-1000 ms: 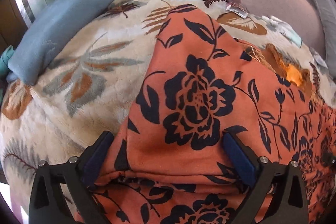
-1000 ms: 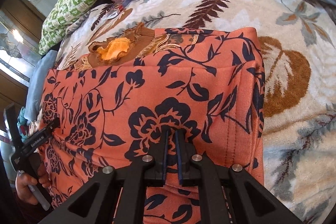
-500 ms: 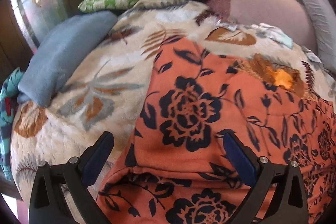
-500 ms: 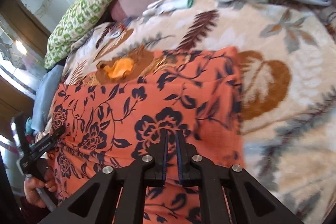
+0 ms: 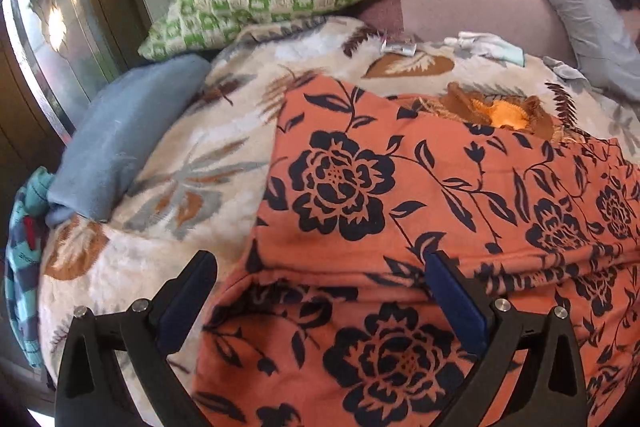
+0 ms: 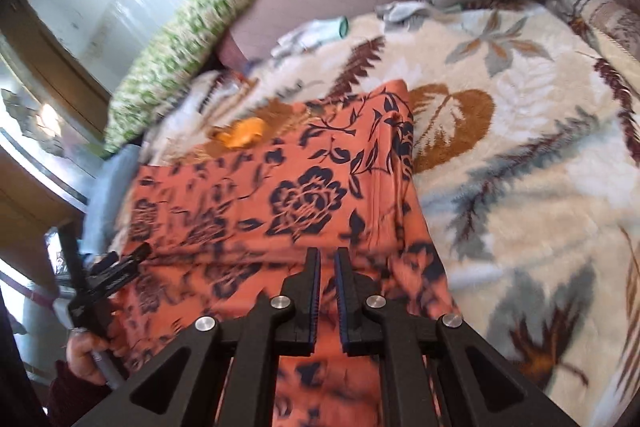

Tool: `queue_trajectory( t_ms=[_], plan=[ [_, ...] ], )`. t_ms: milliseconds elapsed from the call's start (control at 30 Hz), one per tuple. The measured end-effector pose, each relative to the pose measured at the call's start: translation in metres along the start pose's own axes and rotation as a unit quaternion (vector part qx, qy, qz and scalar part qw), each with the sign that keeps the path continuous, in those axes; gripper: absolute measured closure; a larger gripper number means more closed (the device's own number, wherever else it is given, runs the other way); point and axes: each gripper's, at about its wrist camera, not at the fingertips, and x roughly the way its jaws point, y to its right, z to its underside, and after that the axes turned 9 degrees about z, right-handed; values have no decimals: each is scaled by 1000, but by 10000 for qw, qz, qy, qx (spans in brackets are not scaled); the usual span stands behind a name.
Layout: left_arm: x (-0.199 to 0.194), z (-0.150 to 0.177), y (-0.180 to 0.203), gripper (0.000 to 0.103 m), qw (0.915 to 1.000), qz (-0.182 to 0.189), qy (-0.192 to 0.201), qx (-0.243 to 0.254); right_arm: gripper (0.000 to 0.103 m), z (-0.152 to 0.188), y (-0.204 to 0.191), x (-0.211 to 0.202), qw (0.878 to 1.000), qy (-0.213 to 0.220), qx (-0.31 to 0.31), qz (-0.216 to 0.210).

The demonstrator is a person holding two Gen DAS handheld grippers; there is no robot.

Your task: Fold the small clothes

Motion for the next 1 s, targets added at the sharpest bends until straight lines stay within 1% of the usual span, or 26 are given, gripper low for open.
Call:
queue_trajectory(
  t_ms=[33,100,233,300,367,467,600,733,833,933,1000],
  plan=[
    [-8,3,4,0,9999,-43,123,77,93,6,-2,-10,10000,91,-28,-11],
    [-24,9,10,0,9995,11,296,146,93,13,-1,-30,9995,279,-138,-27],
    [-62,37,21,0,9984,285,495,33,93,33,0,-65,9971,599,-473,-82],
    [-77,53,26,0,9976,457,525,-65,93,41,3,-73,9964,647,-497,-226],
    [-91,68,36,0,9971,530,546,-18,93,47,7,-77,9964,598,-481,-359],
    [-111,86,52,0,9967,496,608,226,93,54,9,-80,9963,544,-540,-381],
    [-137,102,65,0,9960,495,639,387,93,67,16,-91,9946,690,-538,-549],
    [-156,112,71,0,9955,594,632,380,93,80,26,-107,9926,840,-516,-709],
    [-167,113,73,0,9949,658,667,362,93,89,27,-125,9887,1082,-594,-855],
    [-180,107,76,0,9936,712,784,393,94,98,26,-146,9842,1277,-696,-1006],
    [-191,104,77,0,9920,740,926,429,94,102,21,-158,9822,1364,-863,-962]
  ],
)
